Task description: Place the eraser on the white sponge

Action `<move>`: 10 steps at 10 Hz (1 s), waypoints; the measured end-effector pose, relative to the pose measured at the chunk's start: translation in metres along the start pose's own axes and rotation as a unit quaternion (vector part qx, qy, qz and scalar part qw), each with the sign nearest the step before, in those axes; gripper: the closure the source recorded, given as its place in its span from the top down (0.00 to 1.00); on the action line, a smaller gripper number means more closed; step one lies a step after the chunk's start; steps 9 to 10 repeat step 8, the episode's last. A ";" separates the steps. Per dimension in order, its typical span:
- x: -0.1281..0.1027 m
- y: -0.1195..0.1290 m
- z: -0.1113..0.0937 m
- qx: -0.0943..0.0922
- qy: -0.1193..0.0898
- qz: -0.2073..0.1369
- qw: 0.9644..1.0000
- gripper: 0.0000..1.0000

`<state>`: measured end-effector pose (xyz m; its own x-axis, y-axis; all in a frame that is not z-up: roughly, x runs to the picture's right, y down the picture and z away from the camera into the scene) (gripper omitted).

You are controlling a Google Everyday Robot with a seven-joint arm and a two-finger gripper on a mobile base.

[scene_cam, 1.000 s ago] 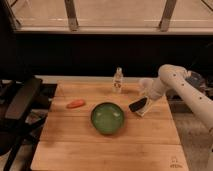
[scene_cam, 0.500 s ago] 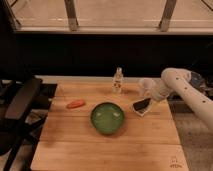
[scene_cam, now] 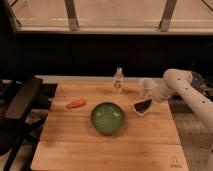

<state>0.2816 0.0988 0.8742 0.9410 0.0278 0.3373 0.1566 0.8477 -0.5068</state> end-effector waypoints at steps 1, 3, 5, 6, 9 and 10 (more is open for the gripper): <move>0.000 0.001 0.000 -0.002 -0.002 -0.001 1.000 0.52; -0.006 -0.002 0.004 -0.005 0.004 -0.007 1.000 0.64; 0.000 -0.001 0.008 -0.004 0.001 -0.002 1.000 0.51; 0.000 -0.001 0.009 -0.004 0.000 -0.004 1.000 0.41; -0.002 -0.001 0.014 -0.010 0.000 -0.007 1.000 0.22; -0.002 -0.001 0.014 -0.010 0.000 -0.007 1.000 0.22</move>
